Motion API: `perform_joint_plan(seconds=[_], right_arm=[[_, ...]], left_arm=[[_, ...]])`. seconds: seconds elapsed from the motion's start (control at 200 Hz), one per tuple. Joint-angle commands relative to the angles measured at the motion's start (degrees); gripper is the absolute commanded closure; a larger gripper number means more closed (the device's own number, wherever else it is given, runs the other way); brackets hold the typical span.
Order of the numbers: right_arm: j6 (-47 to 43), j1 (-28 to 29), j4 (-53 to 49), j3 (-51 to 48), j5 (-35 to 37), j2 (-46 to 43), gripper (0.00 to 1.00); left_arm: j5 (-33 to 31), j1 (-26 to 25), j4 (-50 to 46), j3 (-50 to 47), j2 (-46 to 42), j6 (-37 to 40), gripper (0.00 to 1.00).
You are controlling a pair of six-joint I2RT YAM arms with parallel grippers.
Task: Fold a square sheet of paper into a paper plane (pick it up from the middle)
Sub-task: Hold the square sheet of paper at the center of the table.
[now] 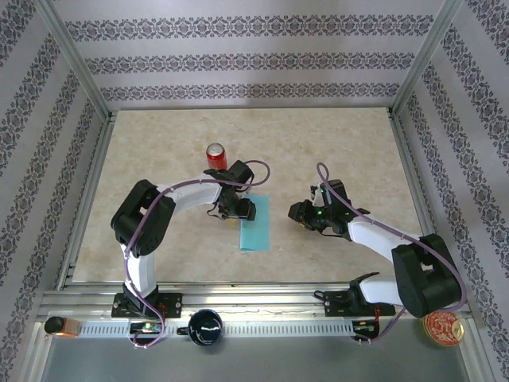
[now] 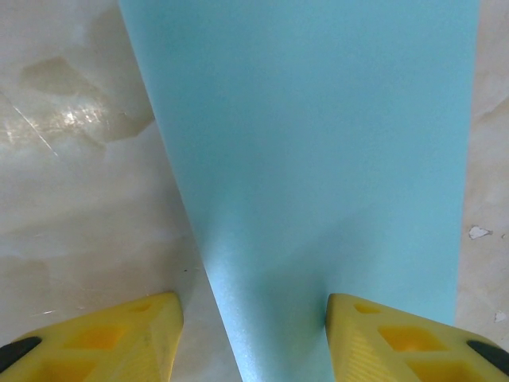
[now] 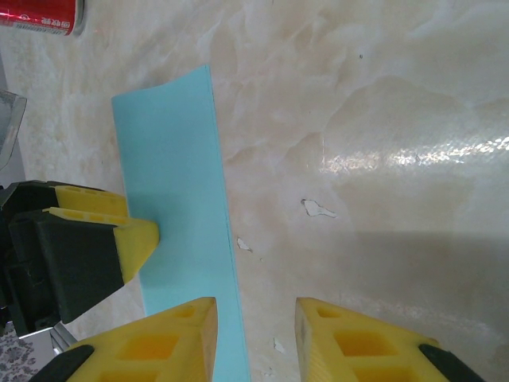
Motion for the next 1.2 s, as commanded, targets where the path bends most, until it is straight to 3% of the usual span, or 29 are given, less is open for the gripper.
perform_joint_plan(seconds=[0.0,0.789,1.194], right_arm=[[0.54,0.62,0.81,1.17,-0.84,0.47,0.67],[0.45,1.19,0.37,2.09,-1.11,0.85,0.66],[0.57,1.36,0.36,2.31,-1.02,1.02,0.66]], left_arm=[[-4.08,0.11,-0.95,0.65,0.80,0.78,0.48],[-2.37,0.07,-1.46,1.88,1.61,2.21,0.48],[-5.08,-0.33,-4.14,3.12,2.13,5.41,0.48]])
